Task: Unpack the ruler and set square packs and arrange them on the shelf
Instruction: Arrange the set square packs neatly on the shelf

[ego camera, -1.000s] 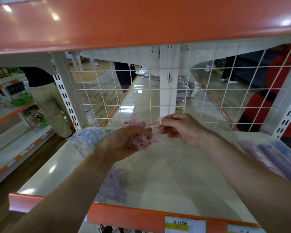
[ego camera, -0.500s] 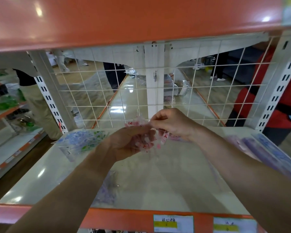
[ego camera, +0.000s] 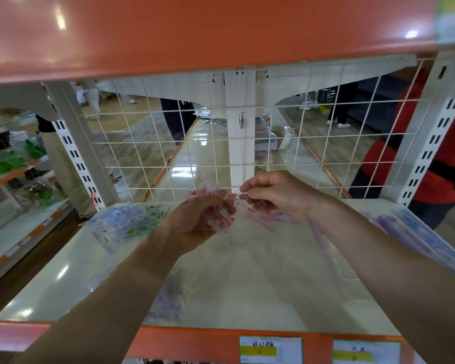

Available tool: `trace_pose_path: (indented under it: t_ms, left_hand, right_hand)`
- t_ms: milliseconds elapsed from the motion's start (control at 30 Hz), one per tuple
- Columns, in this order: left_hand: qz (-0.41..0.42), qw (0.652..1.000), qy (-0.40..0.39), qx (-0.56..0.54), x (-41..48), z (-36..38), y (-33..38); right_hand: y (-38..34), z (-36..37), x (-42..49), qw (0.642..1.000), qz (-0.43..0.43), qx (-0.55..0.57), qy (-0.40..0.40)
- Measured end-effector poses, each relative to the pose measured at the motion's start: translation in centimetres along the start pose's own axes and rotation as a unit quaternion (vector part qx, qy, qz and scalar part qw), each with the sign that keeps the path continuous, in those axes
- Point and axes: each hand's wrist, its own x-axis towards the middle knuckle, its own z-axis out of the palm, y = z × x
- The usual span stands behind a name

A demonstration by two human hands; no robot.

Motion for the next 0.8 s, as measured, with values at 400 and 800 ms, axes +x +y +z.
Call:
trace_pose_path:
  t_ms: [400, 800]
  left_hand:
    - [0.040, 0.999, 0.014, -0.026, -0.4, -1.6, 0.3]
    - [0.088, 0.994, 0.039, -0.053, -1.2, -3.2, 1.2]
  right_hand:
    - [-0.5, 0.6, 1.1, 0.998, -0.023, -0.016, 0.049]
    - [-0.6, 3.2, 2.1, 0.954, -0.113, -0.274, 0.037]
